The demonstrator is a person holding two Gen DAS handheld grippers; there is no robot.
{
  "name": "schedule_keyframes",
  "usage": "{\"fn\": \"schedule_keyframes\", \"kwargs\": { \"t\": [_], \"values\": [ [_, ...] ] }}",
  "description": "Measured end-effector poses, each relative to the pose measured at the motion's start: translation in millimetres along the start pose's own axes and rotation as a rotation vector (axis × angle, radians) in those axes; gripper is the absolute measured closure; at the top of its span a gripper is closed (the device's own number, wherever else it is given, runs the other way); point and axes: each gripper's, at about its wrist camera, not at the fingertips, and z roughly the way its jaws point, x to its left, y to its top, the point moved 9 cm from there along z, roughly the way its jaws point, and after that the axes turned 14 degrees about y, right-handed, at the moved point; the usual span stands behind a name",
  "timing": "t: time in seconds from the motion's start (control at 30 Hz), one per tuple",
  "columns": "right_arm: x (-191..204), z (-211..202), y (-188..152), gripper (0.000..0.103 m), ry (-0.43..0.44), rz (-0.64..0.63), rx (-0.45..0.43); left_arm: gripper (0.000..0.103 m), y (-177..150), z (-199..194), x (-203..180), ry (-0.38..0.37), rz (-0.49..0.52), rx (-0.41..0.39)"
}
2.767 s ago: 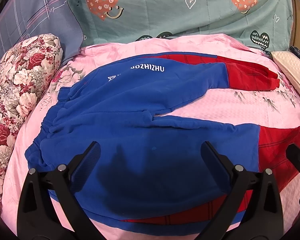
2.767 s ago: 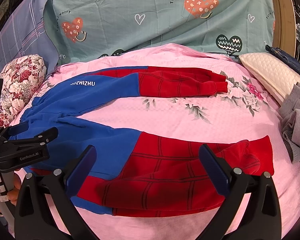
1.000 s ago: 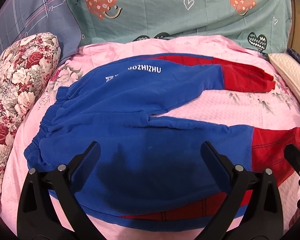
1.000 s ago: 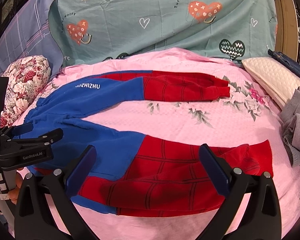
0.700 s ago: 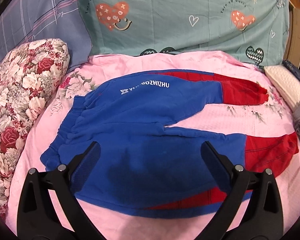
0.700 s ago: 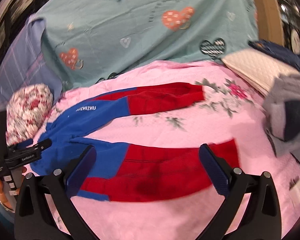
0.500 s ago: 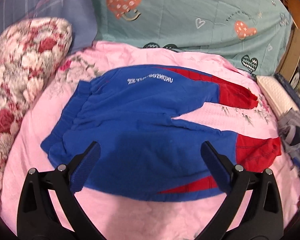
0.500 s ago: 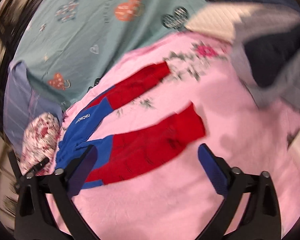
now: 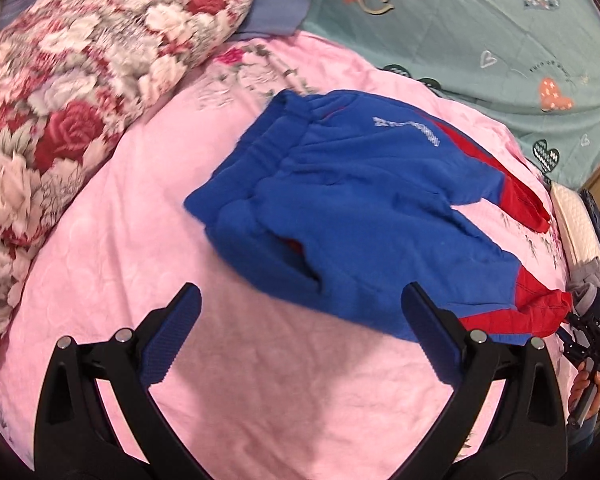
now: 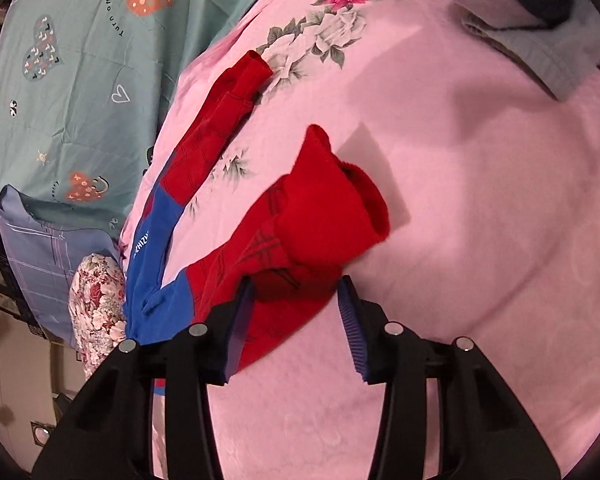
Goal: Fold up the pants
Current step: 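Grasp a red leg cuff with the right tool while the left grasps the blue waistband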
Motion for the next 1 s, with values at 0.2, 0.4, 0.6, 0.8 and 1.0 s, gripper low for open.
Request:
{"fn": "schedule_keyframes", "kwargs": {
  "t": [0.2, 0.4, 0.6, 0.8, 1.0],
  "values": [
    [13.3, 14.6, -0.8, 0.100, 0.006, -0.086, 0.045, 0.002, -9.9, 28.9, 18.5, -0.032, -0.092, 0.126],
    [53.7, -24.3, 9.6, 0.100, 0.133, -0.161, -0.045, 0.002, -7.2, 57.6, 25.8, -0.087, -0.177, 0.213],
    [43.1, -24.2, -2.1, 0.100, 0.072, -0.177, -0.020, 0.002, 10.5, 75.9, 22.4, -0.102, -0.217, 0.216],
    [6.2, -18.3, -7.3, 0.049, 0.063, -0.003, 0.007, 0.003, 21.2, 81.4, 13.6, -0.118, -0.240, 0.214],
    [15.8, -17.1, -10.3, 0.034, 0.074, -0.008, 0.001, 0.006, 22.6, 82.3, 5.8, -0.119, -0.227, 0.194]
  ]
}}
